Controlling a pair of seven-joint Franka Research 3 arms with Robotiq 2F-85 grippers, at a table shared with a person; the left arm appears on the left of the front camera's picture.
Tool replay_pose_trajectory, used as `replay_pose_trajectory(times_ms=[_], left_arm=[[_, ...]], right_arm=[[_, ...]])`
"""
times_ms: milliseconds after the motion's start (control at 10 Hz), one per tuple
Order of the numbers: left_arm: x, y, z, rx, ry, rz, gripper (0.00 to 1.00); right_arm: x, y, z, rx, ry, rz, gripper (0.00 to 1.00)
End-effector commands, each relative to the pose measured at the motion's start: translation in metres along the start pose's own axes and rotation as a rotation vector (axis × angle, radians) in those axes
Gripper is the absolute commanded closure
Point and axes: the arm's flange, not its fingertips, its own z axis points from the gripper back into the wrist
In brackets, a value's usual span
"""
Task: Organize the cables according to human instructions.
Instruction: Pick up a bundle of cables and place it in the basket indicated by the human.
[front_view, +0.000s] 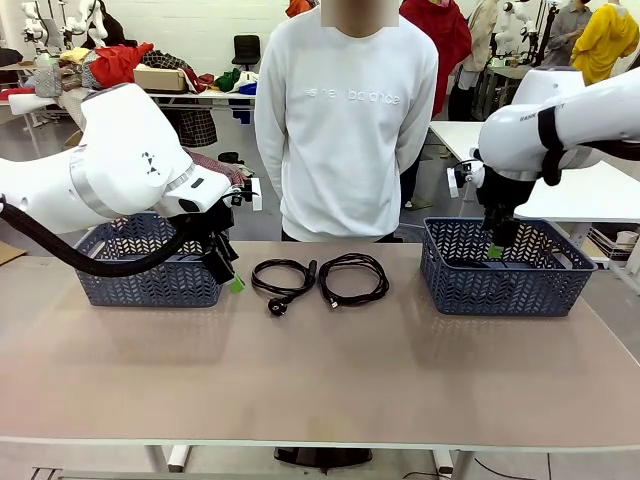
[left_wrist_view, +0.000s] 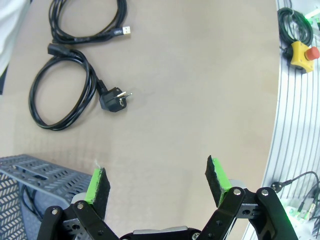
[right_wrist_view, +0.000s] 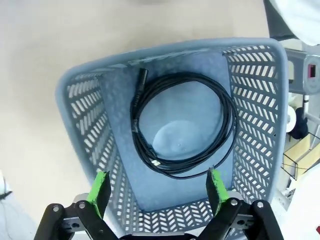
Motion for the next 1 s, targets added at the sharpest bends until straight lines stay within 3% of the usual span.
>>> replay_pose_trajectory(times_ms=[0, 300, 500, 900], left_arm=[[-0.001, 0.000, 0.001, 0.000, 0.000, 0.002, 0.00], [-0.001, 0.000, 0.001, 0.000, 0.000, 0.002, 0.00], [-0.001, 0.000, 0.001, 0.000, 0.000, 0.002, 0.00], [-0.001, 0.000, 0.001, 0.000, 0.000, 0.002, 0.00]], right_arm=[[0.006, 0.025, 0.025, 0.038, -0.063, -0.114, 0.00], [0.030, 0.067, 0.044, 0.029, -0.105, -0.217, 0.00], [0.044, 0.093, 0.045, 0.012, -0.183, -0.269, 0.00], [0.076, 0.141, 0.041, -0.029, -0.290, -0.252, 0.00]])
